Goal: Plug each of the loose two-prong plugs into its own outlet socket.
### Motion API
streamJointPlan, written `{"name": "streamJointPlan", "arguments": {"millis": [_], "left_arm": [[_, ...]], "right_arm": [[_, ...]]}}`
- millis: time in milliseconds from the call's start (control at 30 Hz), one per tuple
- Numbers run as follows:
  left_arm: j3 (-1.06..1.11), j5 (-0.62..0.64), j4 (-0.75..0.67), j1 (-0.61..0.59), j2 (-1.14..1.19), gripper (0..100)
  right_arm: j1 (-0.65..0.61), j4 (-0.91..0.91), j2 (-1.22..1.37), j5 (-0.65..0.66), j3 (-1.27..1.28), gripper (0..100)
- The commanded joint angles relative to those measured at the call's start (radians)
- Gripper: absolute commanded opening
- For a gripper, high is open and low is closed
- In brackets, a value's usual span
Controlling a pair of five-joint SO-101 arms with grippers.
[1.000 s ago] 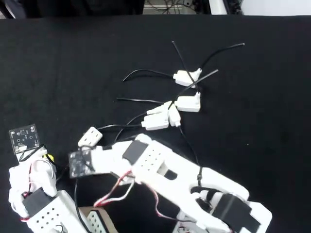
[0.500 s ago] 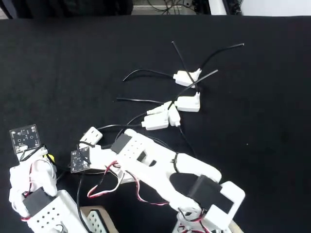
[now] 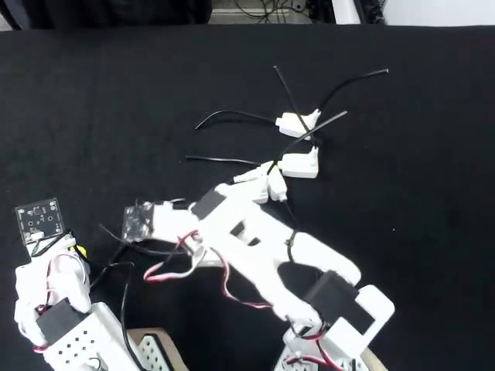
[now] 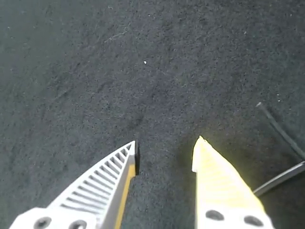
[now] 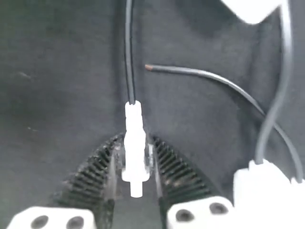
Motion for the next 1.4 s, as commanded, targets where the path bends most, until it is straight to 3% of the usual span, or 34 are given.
{"name": "streamJointPlan", "arguments": {"millis": [0, 300, 433, 567, 700, 833, 1100, 1367], "left_arm": [[-0.005, 0.009, -0.023, -0.004, -0.006, 20], [0.010, 0.006, -0.026, 0.024, -0.006, 20], [0.005, 0.008, -0.026, 0.024, -0.006, 20], [-0.012, 0.009, -0.023, 0.042, -0.008, 20], [-0.041, 0.021, -0.018, 0.079, -0.008, 20], [-0.093, 0.164, -0.041, 0.177, -0.008, 20], [-0.124, 0.316, -0.204, 0.404, -0.008, 20], [-0.252, 0.443, -0.189, 0.562, -0.008, 20]], "right_arm": [[0.031, 0.025, -0.050, -0.008, -0.048, 1.1], [0.163, 0.012, -0.475, -0.150, 0.056, 1.1], [0.256, -0.081, -0.679, -0.313, 0.127, 1.1], [0.262, -0.192, -0.852, -0.463, 0.252, 1.1], [0.203, -0.315, -1.032, -0.638, 0.407, 1.1], [0.077, -0.436, -1.227, -0.775, 0.576, 1.2], [-0.049, -0.577, -1.609, -0.786, 0.828, 1.2], [-0.106, -0.580, -1.750, -0.786, 0.912, 1.2]]}}
